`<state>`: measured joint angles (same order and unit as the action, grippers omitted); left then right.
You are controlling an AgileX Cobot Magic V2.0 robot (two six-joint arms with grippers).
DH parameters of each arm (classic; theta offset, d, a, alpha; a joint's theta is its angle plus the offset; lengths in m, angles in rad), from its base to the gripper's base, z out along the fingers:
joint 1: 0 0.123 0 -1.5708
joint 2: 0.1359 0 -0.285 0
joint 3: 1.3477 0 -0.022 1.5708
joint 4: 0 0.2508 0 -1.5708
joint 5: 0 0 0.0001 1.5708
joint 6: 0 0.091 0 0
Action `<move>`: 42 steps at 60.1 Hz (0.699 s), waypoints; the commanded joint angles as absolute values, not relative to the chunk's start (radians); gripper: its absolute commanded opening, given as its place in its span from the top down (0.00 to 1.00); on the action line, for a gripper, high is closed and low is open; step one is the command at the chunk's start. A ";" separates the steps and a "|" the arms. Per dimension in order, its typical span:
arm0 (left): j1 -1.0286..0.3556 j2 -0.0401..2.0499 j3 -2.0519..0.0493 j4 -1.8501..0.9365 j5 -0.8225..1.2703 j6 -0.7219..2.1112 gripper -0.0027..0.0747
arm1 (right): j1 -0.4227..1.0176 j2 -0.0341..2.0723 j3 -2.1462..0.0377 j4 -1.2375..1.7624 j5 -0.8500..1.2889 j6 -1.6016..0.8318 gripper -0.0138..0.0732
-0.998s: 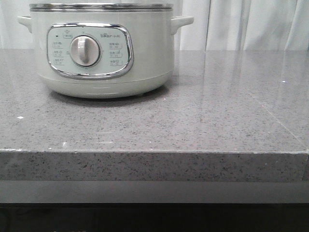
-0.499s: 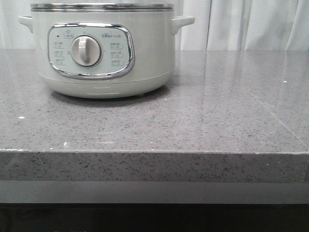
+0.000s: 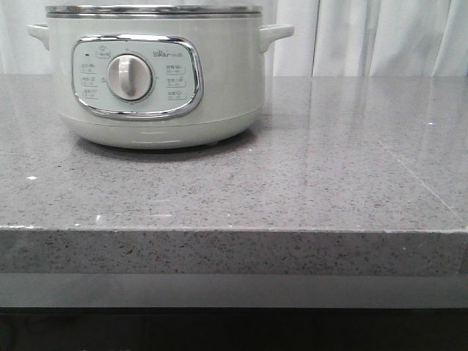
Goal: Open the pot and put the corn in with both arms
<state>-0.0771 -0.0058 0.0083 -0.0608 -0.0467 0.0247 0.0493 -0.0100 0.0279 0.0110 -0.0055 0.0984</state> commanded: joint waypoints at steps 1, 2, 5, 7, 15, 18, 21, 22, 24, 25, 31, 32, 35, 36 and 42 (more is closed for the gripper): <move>-0.075 -0.021 0.018 -0.070 -0.128 0.023 0.99 | 0.040 -0.032 0.017 0.025 -0.093 0.077 0.92; -0.075 -0.021 0.018 -0.070 -0.128 0.023 0.99 | 0.038 -0.032 0.017 0.025 -0.093 0.077 0.92; -0.075 -0.021 0.018 -0.070 -0.128 0.023 0.99 | 0.029 -0.032 0.017 0.033 -0.093 0.077 0.92; -0.075 -0.021 0.018 -0.070 -0.128 0.023 0.99 | 0.021 -0.032 0.017 0.037 -0.092 0.077 0.92; -0.075 -0.021 0.018 -0.070 -0.128 0.023 0.99 | -0.006 -0.032 0.017 0.040 -0.092 0.077 0.92; -0.075 -0.021 0.018 -0.070 -0.128 0.023 0.99 | -0.006 -0.032 0.017 0.040 -0.091 0.077 0.92; -0.075 -0.021 0.018 -0.070 -0.128 0.023 0.99 | -0.006 -0.032 0.017 0.040 -0.091 0.077 0.92; -0.075 -0.021 0.018 -0.070 -0.128 0.023 0.99 | -0.006 -0.032 0.017 0.040 -0.091 0.077 0.92; -0.075 -0.021 0.018 -0.070 -0.128 0.023 0.99 | -0.006 -0.032 0.017 0.040 -0.091 0.077 0.92; -0.075 -0.021 0.018 -0.070 -0.128 0.023 0.99 | -0.006 -0.032 0.017 0.040 -0.091 0.077 0.92; -0.075 -0.021 0.018 -0.070 -0.128 0.023 0.99 | -0.006 -0.032 0.017 0.040 -0.091 0.077 0.92; -0.075 -0.021 0.018 -0.070 -0.128 0.023 0.99 | -0.006 -0.032 0.017 0.040 -0.091 0.077 0.92; -0.075 -0.021 0.018 -0.070 -0.128 0.023 0.99 | -0.006 -0.032 0.017 0.040 -0.091 0.077 0.92; -0.075 -0.021 0.018 -0.070 -0.128 0.023 0.99 | -0.006 -0.032 0.017 0.040 -0.091 0.077 0.92; -0.075 -0.021 0.018 -0.070 -0.128 0.023 0.99 | -0.006 -0.032 0.017 0.040 -0.091 0.077 0.92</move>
